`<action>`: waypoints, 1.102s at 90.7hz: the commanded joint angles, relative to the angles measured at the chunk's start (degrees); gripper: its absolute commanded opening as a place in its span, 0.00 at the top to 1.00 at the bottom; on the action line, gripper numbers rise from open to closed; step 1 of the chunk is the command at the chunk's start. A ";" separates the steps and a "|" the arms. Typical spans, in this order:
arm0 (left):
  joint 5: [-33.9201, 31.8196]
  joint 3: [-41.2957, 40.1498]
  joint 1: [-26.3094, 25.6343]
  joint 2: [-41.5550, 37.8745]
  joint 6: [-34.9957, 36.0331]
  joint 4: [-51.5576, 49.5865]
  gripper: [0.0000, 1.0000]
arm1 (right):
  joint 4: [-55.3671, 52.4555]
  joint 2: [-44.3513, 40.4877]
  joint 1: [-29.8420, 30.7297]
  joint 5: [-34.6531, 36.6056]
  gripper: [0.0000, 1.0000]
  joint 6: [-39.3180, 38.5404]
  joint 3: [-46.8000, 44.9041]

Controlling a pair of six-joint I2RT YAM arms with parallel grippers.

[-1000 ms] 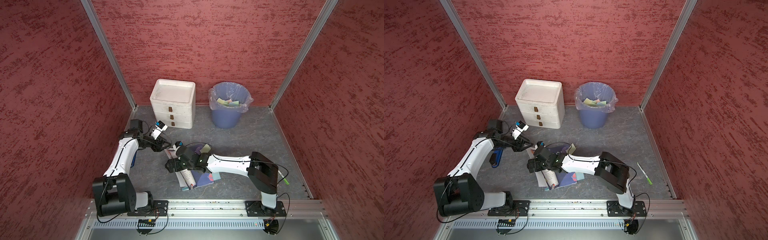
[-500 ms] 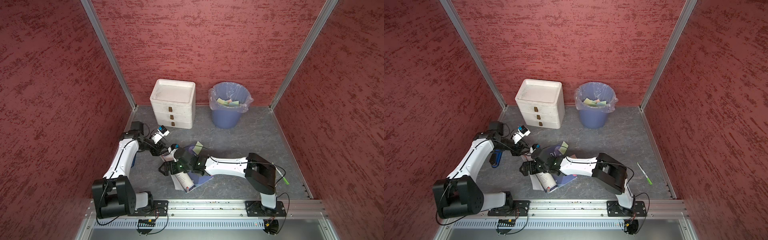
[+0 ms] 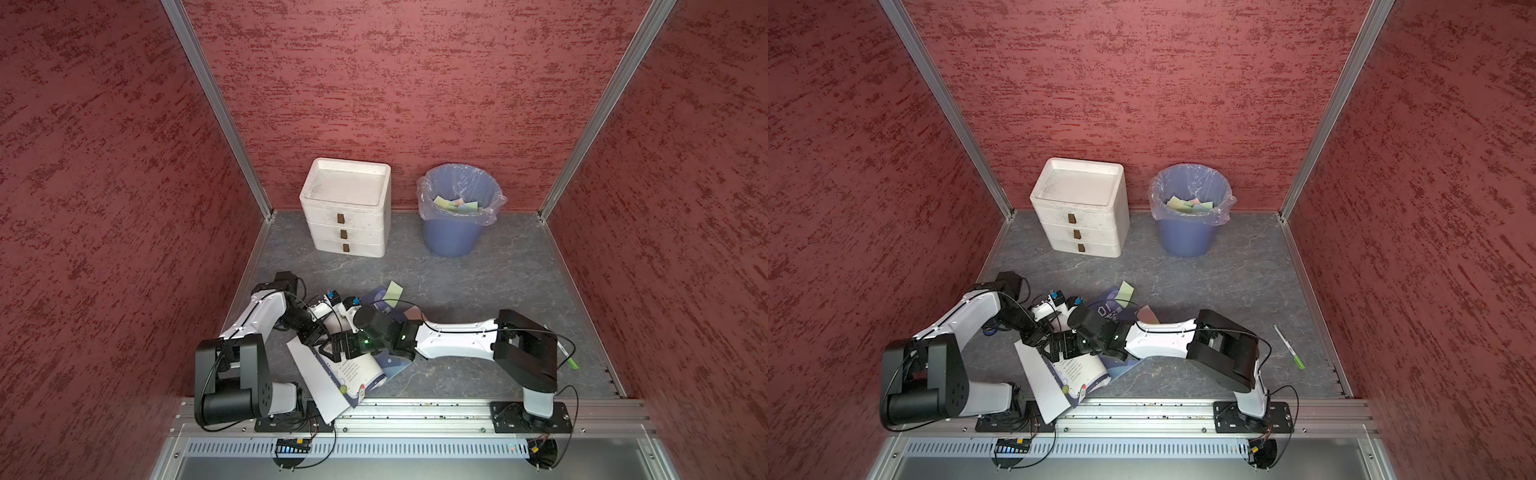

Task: Peel off the used sticky note
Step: Open the book at the center of the board, then adjust the book at the center of the board.

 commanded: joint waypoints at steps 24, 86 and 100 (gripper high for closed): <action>-7.67 -3.40 -0.87 0.79 -0.44 10.31 0.46 | -1.35 -7.00 -5.05 3.74 0.05 0.13 -5.45; -27.70 1.24 -23.98 14.31 -16.16 32.72 0.49 | -0.59 2.02 -15.47 7.72 0.40 -0.69 -12.44; -30.27 5.73 -26.44 18.02 -16.69 33.16 0.49 | 0.20 -5.70 -16.56 9.14 0.36 -0.60 -19.67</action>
